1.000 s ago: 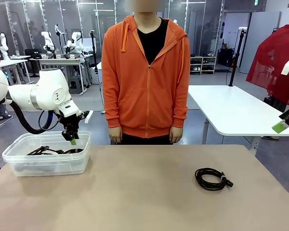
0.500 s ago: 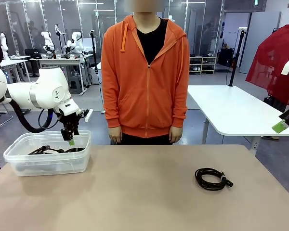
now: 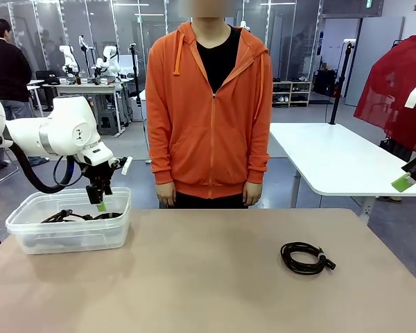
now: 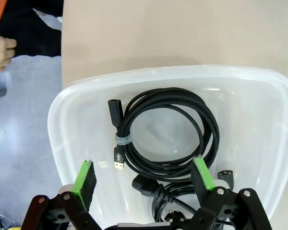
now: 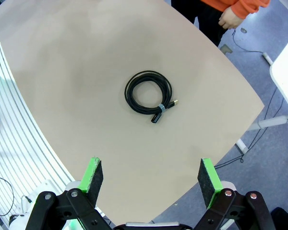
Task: Organize and store the cables.
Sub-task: Place the USB Extension Cable into the Organizing box.
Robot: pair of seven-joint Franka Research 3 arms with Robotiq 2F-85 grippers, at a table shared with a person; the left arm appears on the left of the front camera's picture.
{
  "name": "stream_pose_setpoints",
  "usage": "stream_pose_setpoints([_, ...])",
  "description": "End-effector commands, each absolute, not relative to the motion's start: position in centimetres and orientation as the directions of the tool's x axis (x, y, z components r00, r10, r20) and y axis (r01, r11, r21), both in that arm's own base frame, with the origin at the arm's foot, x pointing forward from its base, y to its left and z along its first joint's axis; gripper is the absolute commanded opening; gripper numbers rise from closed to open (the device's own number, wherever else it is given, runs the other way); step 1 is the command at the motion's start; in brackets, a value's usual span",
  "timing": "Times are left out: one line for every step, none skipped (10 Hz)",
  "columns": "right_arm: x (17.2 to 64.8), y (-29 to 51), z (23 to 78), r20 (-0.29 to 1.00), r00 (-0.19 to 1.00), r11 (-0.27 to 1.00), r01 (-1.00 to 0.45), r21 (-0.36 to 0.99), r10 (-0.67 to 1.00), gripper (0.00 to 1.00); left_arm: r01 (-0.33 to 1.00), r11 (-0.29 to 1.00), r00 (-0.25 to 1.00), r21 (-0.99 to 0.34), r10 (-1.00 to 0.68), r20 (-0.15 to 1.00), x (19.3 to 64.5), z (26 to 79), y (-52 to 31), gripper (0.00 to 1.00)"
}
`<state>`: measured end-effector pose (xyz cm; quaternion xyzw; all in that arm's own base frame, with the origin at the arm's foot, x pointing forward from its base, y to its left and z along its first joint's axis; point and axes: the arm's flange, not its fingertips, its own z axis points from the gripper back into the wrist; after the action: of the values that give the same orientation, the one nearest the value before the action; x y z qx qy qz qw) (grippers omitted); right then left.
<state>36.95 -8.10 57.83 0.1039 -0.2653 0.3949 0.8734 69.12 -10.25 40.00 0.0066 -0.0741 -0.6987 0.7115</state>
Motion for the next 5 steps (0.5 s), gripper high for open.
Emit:
stream_pose_setpoints([36.86,-8.04,57.54,0.554,0.545,0.668,-0.743,-0.029,0.63,1.0,0.991,0.017,0.005,0.132,-0.996,0.092,69.76,39.94,-10.17,1.0])
stream_pose_setpoints([36.86,-8.04,57.54,0.554,0.545,0.668,-0.743,-0.029,0.63,1.0,0.991,0.017,0.005,0.132,-0.996,0.092,69.76,39.94,-10.17,1.0])
stream_pose_setpoints([36.86,-8.04,57.54,0.554,0.545,0.668,-0.743,-0.029,0.63,1.0,0.991,0.017,0.005,0.132,-0.996,0.092,69.76,39.94,-10.17,1.0])
stream_pose_setpoints([36.86,-8.04,57.54,0.554,0.545,0.668,-0.743,-0.029,0.63,1.0,0.991,0.017,0.005,0.132,-0.996,0.092,69.76,39.94,-10.17,1.0])
stream_pose_setpoints([36.86,-8.04,57.54,0.554,0.545,0.668,-0.743,-0.029,0.63,1.0,0.991,0.017,0.005,0.132,-0.996,0.092,69.76,39.94,-10.17,1.0])
